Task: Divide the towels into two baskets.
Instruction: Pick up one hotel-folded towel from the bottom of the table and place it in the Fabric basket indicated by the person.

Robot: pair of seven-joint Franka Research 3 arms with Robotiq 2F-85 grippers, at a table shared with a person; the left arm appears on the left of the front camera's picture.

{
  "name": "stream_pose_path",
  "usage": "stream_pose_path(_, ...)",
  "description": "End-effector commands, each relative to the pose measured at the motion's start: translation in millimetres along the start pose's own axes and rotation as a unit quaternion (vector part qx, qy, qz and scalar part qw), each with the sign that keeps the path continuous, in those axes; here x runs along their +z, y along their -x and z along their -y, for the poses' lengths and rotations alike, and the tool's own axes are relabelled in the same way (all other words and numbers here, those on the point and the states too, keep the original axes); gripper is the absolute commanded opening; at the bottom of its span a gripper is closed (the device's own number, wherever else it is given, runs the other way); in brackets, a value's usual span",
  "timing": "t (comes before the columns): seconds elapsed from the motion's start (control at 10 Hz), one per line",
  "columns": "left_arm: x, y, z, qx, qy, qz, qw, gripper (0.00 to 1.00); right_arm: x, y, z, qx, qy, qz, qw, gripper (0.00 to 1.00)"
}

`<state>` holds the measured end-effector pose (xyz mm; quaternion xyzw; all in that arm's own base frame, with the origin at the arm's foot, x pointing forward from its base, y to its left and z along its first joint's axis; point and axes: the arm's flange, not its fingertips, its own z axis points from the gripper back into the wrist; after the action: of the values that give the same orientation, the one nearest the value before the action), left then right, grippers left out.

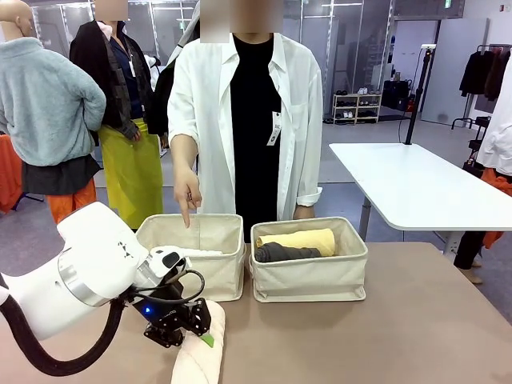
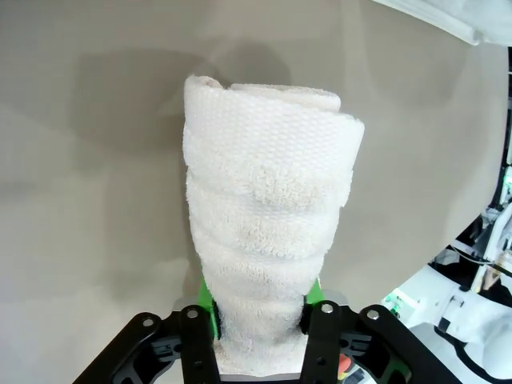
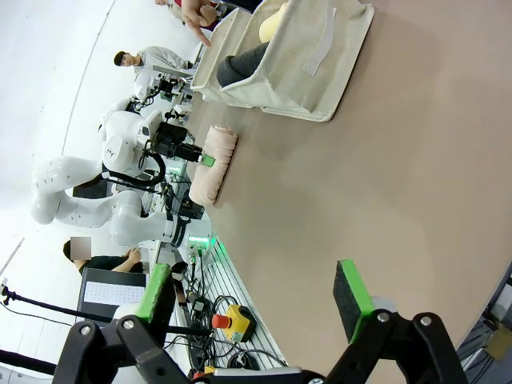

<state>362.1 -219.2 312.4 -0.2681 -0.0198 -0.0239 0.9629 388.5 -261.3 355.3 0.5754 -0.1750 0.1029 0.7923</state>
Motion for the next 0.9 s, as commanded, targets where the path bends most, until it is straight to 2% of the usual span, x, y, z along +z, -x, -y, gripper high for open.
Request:
stream_pose_path(0.0, -4.9, 17.7, -12.1, 0.003, -0.003, -0.005, 1.000, 0.00, -1.6, 3.9, -5.2, -0.003, 0.006, -0.005, 1.000, 1.00)
stream_pose_path(0.2, 15.8, 22.2, -7.6, -0.005, -0.003, -0.011, 1.000, 0.00, -1.6, 3.9, -5.2, -0.003, 0.006, -0.005, 1.000, 1.00)
stream_pose_path(0.3, 38.5, 26.9, -3.2, -0.038, -0.018, -0.010, 0.999, 0.32, -1.6, 3.9, -5.2, -0.003, 0.006, -0.005, 1.000, 1.00)
stream_pose_path(0.6, 118.7, 39.1, 17.0, -0.177, -0.025, 0.005, 0.984, 0.32, -1.6, 3.9, -5.2, -0.003, 0.006, -0.005, 1.000, 1.00)
stream_pose_path(0.7, 134.3, 39.4, 22.0, -0.259, -0.049, 0.003, 0.965, 0.32, -1.6, 3.9, -5.2, -0.003, 0.006, -0.005, 1.000, 1.00)
stream_pose_path(0.8, 143.9, 39.8, 24.2, -0.352, -0.080, -0.003, 0.932, 0.32, -1.6, 3.9, -5.2, -0.003, 0.006, -0.005, 1.000, 1.00)
